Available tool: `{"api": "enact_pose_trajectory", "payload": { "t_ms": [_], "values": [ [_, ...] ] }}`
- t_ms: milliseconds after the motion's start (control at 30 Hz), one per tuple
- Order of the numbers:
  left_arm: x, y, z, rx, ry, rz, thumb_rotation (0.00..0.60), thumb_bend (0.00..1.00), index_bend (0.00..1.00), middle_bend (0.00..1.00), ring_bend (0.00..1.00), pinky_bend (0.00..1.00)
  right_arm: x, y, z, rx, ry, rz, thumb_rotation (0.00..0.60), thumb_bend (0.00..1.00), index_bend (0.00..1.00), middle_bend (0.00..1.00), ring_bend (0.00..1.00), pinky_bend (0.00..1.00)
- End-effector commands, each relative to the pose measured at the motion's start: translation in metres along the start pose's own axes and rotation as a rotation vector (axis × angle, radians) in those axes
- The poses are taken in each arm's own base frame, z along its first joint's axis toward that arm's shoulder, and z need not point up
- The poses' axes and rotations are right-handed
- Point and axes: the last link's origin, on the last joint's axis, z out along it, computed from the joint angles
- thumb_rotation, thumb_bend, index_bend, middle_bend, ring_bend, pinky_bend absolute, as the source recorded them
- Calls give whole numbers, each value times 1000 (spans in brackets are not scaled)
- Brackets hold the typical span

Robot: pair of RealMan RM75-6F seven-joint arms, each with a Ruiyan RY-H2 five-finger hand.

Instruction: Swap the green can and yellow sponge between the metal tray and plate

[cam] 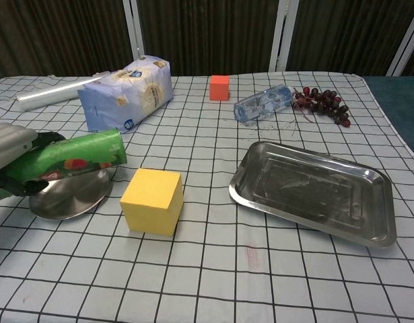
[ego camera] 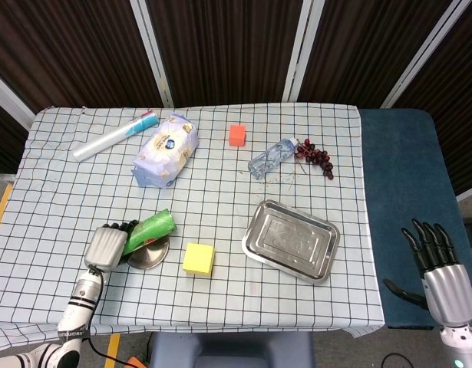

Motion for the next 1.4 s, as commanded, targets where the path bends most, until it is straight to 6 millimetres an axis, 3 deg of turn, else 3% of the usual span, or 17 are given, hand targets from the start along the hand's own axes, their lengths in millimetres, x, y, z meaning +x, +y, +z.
{"api": "enact_pose_trajectory", "payload": {
  "t_ms": [33,233,633,967,1067,1167,1300,1400],
  "values": [
    [-1,-1,-2,4,-22,6,600,440,7,37,82,370,0,0,0,2,1,2,600,66,0,0,0,0],
    [7,-11,-9,55,-40,-14,600,439,0,0,5,307,0,0,0,1,1,-1,600,67,0,0,0,0],
    [38,-27,-44,68,46,-96,600,398,0,0,0,199,-3,-1,0,-2,-7,-10,600,66,0,0,0,0],
    [30,-77,-96,219,164,-63,600,392,0,0,0,197,-13,-1,3,-3,-54,-57,600,67,0,0,0,0],
    [21,-94,-110,267,185,-65,600,394,0,11,0,191,-23,-12,11,35,-108,-52,600,66,0,0,0,0],
    [16,-106,-111,296,180,-70,600,390,18,40,1,191,-37,-30,23,105,-203,-29,600,66,0,0,0,48],
    [13,-113,-114,293,161,-22,600,383,28,49,2,190,-56,-63,46,174,-380,30,600,66,0,0,0,138],
    [13,-115,-114,299,155,-11,600,382,31,50,2,190,-61,-73,53,194,-427,42,600,67,0,0,0,156]
  ]
}}
